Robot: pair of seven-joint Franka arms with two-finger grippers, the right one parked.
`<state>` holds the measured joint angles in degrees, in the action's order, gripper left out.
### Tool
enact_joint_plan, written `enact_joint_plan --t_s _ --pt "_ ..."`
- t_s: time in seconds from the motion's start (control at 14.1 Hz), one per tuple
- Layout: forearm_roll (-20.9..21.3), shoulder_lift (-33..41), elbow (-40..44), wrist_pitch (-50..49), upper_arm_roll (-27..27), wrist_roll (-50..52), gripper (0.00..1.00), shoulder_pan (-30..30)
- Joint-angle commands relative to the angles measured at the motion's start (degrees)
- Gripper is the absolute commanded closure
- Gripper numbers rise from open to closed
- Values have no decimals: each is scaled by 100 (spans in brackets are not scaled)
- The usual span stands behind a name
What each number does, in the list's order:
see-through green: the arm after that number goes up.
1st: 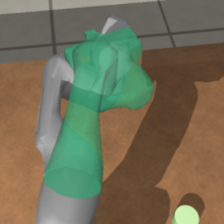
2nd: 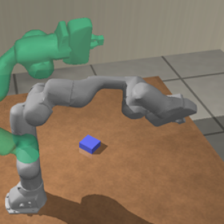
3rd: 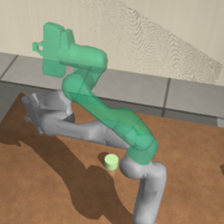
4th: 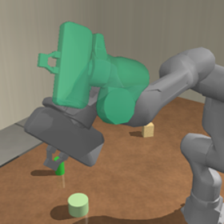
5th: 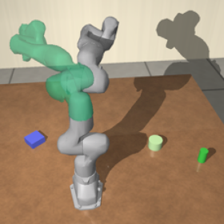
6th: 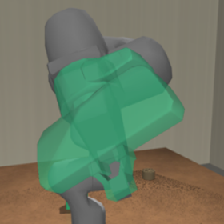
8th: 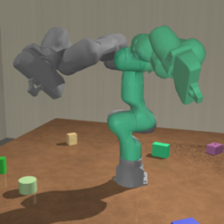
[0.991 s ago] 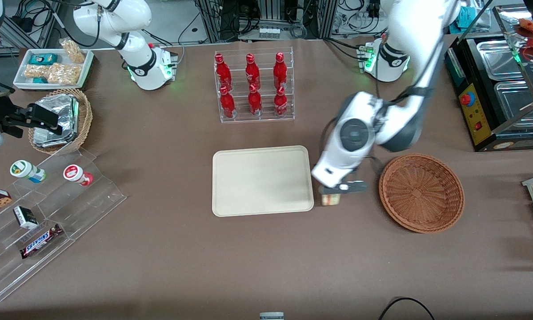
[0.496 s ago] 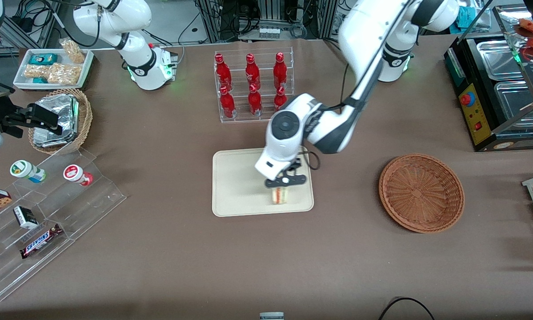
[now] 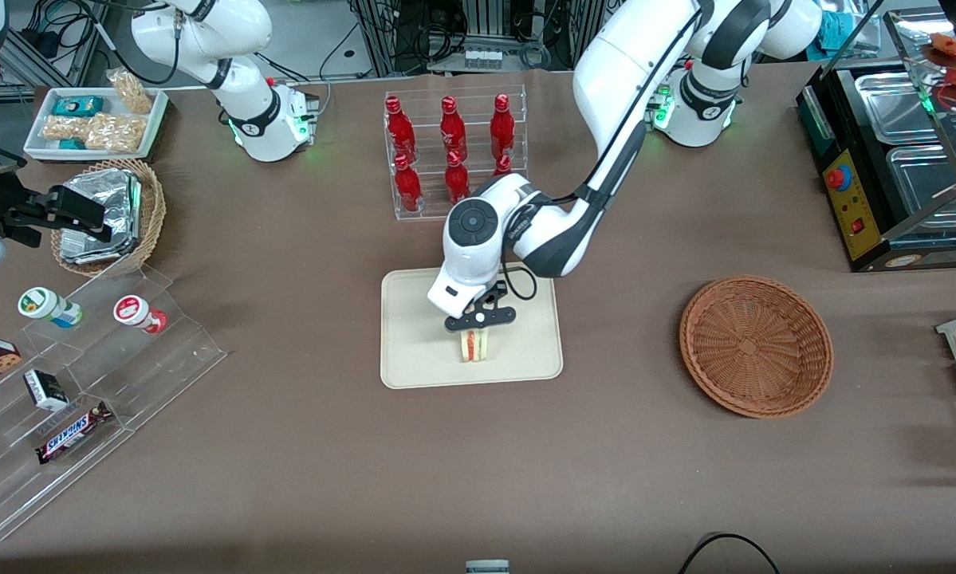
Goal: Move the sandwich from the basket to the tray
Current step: 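Carry the sandwich over the cream tray and lower it onto the tray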
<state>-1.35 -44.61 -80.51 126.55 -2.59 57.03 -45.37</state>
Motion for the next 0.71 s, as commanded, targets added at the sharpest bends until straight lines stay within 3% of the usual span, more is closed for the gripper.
enact_joint_plan --t_s 0.0,0.07,0.14,0.21,0.64 --pt "-93 -162 194 132 48 168 81 -86" --pt "-93 -136 194 142 48 177 61 -78" --pt "-154 -101 194 133 48 160 8 -60" --pt "-198 -31 194 107 48 159 0 -42" --pt "-58 1198 28 -1182 179 -120 0 80"
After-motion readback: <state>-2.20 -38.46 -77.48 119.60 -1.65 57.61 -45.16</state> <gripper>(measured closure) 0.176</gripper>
